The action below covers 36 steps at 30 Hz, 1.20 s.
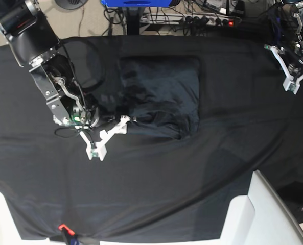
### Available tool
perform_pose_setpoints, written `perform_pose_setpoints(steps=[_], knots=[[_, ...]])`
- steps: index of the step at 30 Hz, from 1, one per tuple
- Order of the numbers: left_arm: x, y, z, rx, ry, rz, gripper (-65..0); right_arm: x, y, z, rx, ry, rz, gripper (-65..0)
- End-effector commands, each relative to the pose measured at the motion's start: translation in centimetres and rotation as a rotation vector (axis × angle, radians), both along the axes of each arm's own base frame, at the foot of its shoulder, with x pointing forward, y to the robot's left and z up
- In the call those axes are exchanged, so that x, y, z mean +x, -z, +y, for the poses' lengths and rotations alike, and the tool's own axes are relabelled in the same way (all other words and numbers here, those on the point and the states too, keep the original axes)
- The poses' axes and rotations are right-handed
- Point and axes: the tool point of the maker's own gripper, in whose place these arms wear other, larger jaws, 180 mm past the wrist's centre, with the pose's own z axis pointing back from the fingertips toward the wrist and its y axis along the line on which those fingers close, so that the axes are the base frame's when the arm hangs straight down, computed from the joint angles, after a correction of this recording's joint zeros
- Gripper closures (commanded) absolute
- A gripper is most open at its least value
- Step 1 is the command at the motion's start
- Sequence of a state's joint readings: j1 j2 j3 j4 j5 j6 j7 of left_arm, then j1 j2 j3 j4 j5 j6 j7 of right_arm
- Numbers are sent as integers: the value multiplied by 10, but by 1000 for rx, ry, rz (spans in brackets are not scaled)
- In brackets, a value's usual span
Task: Fold the T-shirt properly
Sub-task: 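Release the fabric and withdraw the left gripper to rest, then press and tuck the bundle's loose edge with the right gripper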
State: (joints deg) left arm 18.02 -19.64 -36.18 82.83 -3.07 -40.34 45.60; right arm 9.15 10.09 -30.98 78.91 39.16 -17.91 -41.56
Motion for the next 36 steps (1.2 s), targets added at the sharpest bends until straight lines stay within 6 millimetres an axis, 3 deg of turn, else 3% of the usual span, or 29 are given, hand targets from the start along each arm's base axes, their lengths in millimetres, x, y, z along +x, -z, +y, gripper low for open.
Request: perform_pose_setpoints(steps=[1,10,15,21,23,25,36], knots=[[11,-11,9,27,4,-36,0,10,-11,6,25,-1,-32,-369],[14,-12,9,25,3,-40,0,15,-15,11,38,-1,-41,-363],[14,-12,9,25,3,-40,0,15,-11,24,60,3,-19,-221],[12,-11,9,25,3,-36,0,12,-1,31,64,11,14,-206],[11,-11,9,25,4,-34,0,13,-3,31,64,13,10,-128],[11,-11,9,25,4,-34,0,14,-3,30,63,16,9,-2],[13,-11,9,25,3,-37,0,22,-12,33,64,3,-14,0]])
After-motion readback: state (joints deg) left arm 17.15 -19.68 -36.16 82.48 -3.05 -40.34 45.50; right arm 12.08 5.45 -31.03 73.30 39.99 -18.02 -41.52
